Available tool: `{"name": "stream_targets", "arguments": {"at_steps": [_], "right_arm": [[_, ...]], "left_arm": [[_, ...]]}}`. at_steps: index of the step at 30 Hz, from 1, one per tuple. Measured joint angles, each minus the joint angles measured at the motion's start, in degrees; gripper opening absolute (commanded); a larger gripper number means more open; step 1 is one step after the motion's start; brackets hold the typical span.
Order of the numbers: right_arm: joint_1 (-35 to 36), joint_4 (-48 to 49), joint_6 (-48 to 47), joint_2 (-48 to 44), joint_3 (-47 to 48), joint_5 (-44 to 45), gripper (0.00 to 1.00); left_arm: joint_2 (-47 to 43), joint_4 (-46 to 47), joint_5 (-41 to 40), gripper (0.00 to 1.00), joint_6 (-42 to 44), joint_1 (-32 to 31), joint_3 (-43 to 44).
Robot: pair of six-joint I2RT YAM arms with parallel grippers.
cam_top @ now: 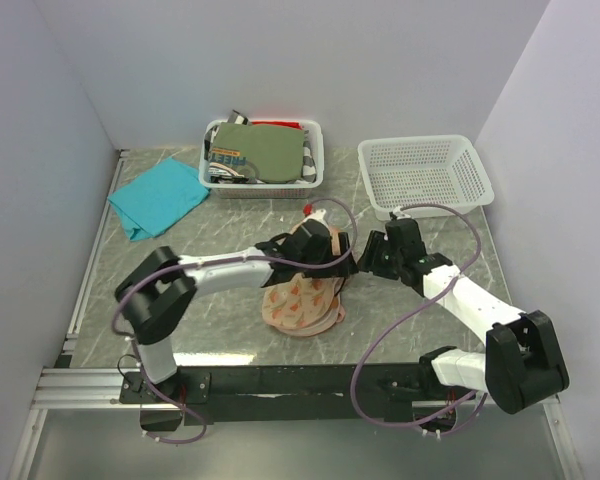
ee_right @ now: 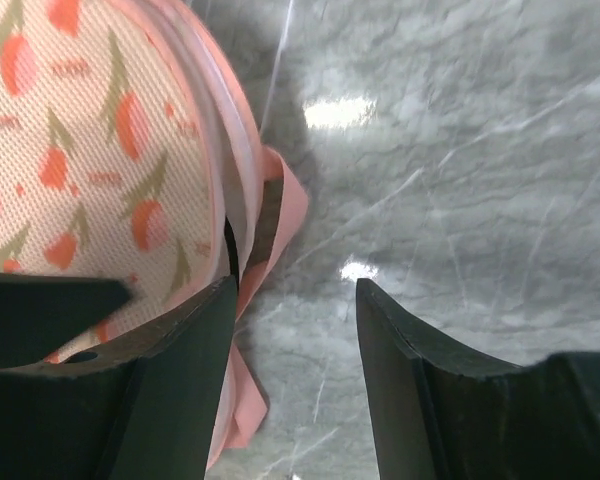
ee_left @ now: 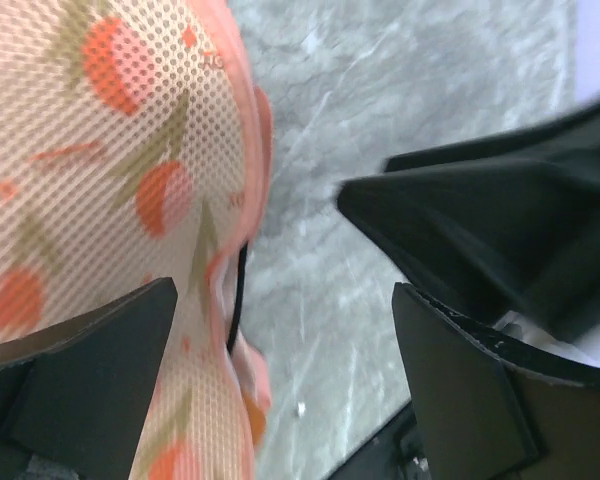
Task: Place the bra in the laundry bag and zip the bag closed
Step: Close the laundry bag at the center of the board, then adjust the bra in the laundry bag.
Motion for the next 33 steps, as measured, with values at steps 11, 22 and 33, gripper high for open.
{"name": "stream_targets", "arguments": {"at_steps": [11,22,33], "right_arm": [[-0.59,7.06,2.73,2.64,-2.78,-14.34,0.17],[-1.36,11.89,4.92,4.55,-6.49,-19.50,0.00],[-2.12,14.01,5.31,6.54,-6.73,-19.91,0.00]], "left_arm": [[-22.14,-3.43,-13.75,0.96,2.49,-0.04,-2.89],[-22.77,-3.19,-16.65,0.96,2.49,14.01,-27.06],[-16.41,4.74,-10.71,0.96,3.48,13.94,-23.74]]}}
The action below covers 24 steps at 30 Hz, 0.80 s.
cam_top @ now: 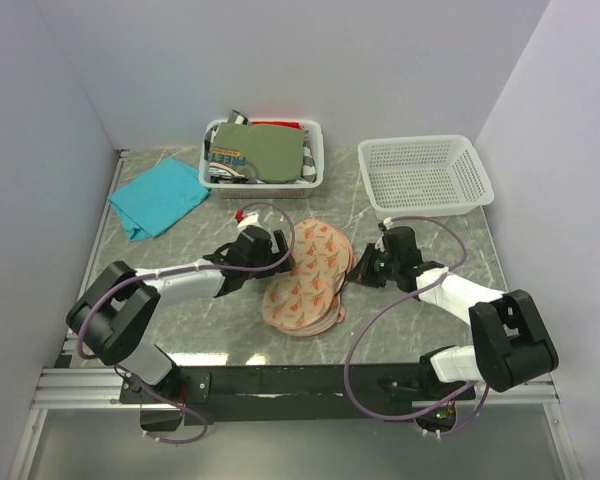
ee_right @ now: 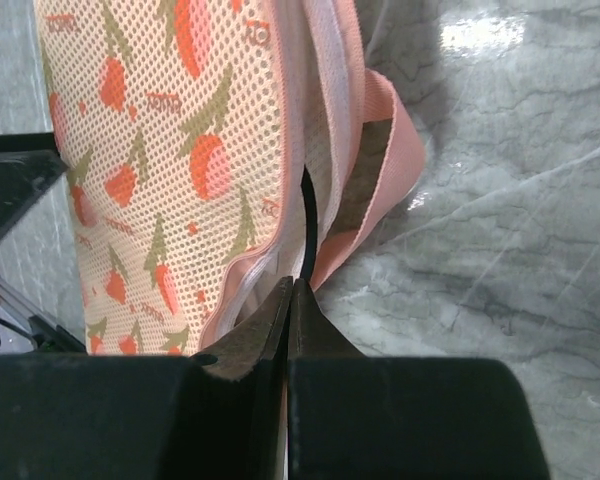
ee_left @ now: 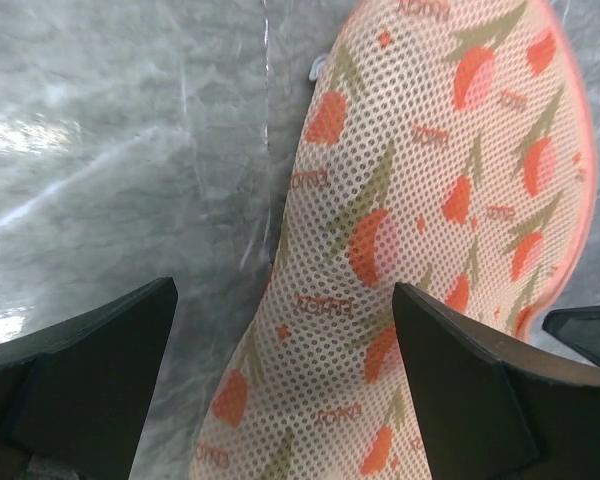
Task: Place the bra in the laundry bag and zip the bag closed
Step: Adjust the bra in the laundry bag.
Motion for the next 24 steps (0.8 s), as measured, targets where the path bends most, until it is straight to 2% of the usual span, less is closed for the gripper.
{"name": "stream_targets", "arguments": {"at_steps": [10,24], "right_arm": [[-0.76,-0.33,-1.05,0.55,0.02,3.93,0.00],[-0.96,0.15,-1.31,4.07,0.09,4.22,0.00]], "left_arm": [[2.16,1.75,3.45,0.96,-0.09,0.00,0.00],[2.16,1.99,4.79,0.96,-0.20,0.00,0.00]]}}
